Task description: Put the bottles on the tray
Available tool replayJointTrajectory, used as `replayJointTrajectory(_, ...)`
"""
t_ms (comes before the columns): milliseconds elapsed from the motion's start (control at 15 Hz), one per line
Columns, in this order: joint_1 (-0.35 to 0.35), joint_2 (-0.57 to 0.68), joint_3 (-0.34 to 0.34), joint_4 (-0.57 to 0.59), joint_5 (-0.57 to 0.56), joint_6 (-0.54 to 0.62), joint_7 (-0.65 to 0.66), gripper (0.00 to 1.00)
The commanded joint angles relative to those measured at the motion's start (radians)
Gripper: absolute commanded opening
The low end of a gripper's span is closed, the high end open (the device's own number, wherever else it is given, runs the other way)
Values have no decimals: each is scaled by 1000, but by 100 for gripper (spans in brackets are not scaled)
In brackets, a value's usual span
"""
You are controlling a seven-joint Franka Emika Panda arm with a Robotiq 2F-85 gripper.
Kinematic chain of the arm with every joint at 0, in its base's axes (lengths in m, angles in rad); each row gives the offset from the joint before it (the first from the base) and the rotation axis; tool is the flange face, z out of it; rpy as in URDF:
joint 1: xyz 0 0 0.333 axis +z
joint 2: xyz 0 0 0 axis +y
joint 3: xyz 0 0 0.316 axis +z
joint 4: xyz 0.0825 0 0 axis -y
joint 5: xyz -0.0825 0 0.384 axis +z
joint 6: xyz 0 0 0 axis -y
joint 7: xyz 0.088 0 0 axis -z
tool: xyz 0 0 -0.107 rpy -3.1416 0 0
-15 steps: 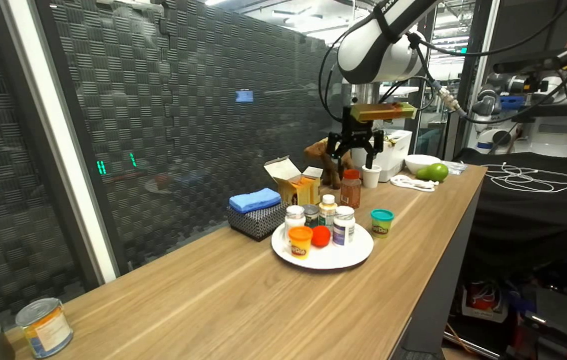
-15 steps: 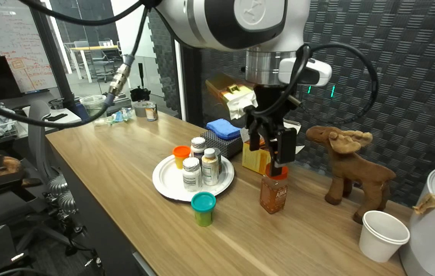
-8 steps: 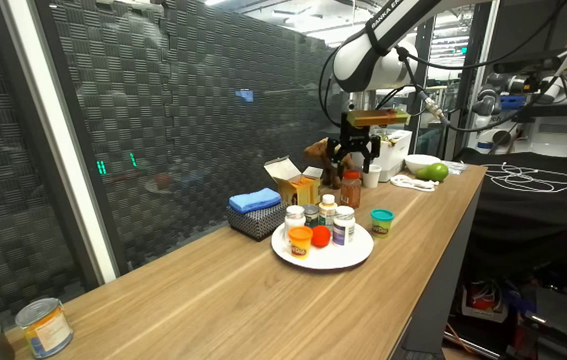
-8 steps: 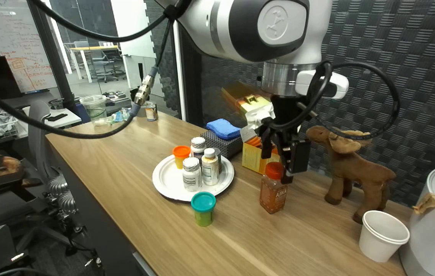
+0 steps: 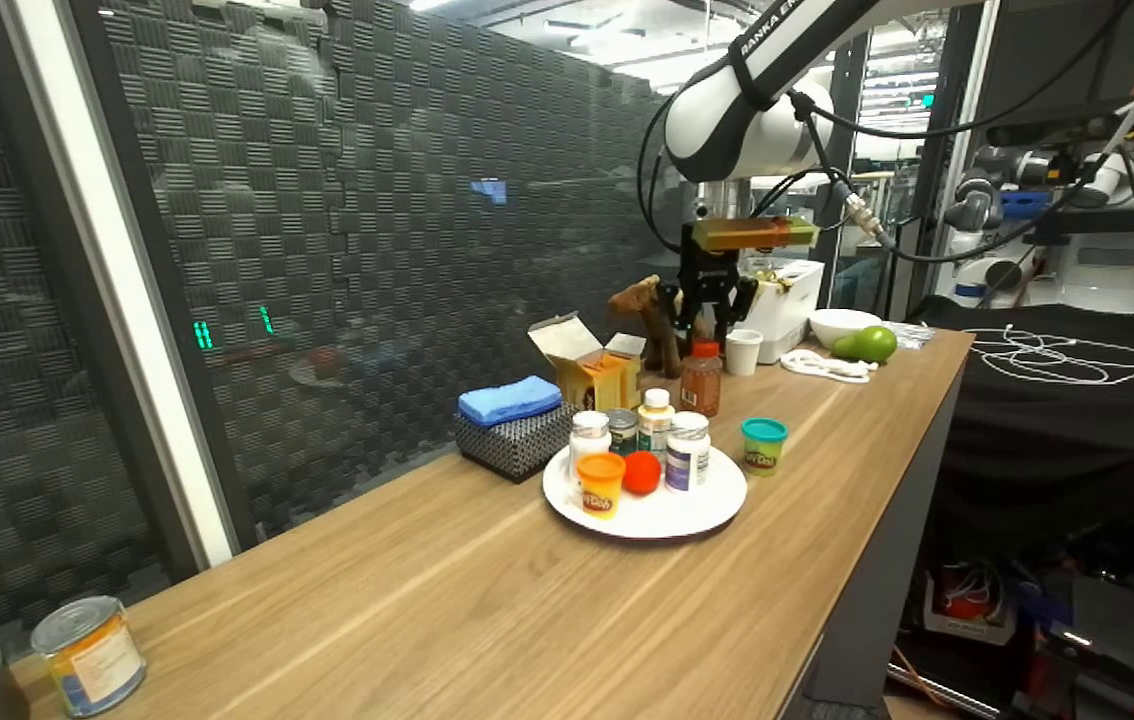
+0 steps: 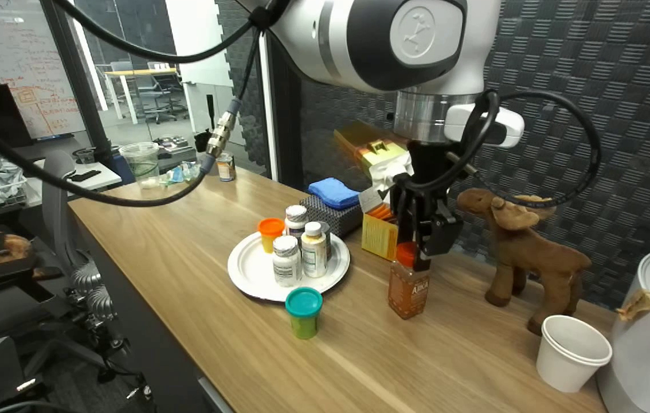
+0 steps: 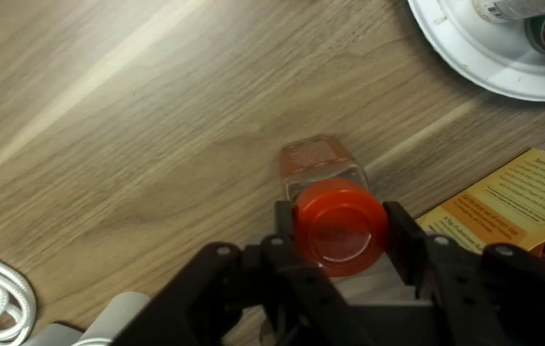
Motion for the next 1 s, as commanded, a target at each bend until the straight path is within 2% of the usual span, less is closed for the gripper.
replayJointTrajectory(0,17,-107,-21,-73,16,10,28,24)
replayJointTrajectory(267,50,-272,-24,-193,-25,30,53,24)
replayJointTrajectory(467,87,-408,1,-301,-50,10,60,24)
replayJointTrajectory(667,142,-530,43,-412,-143,-11,127,24)
replayJointTrajectory(933,193,-655,142,-536,-222,-54,223,24)
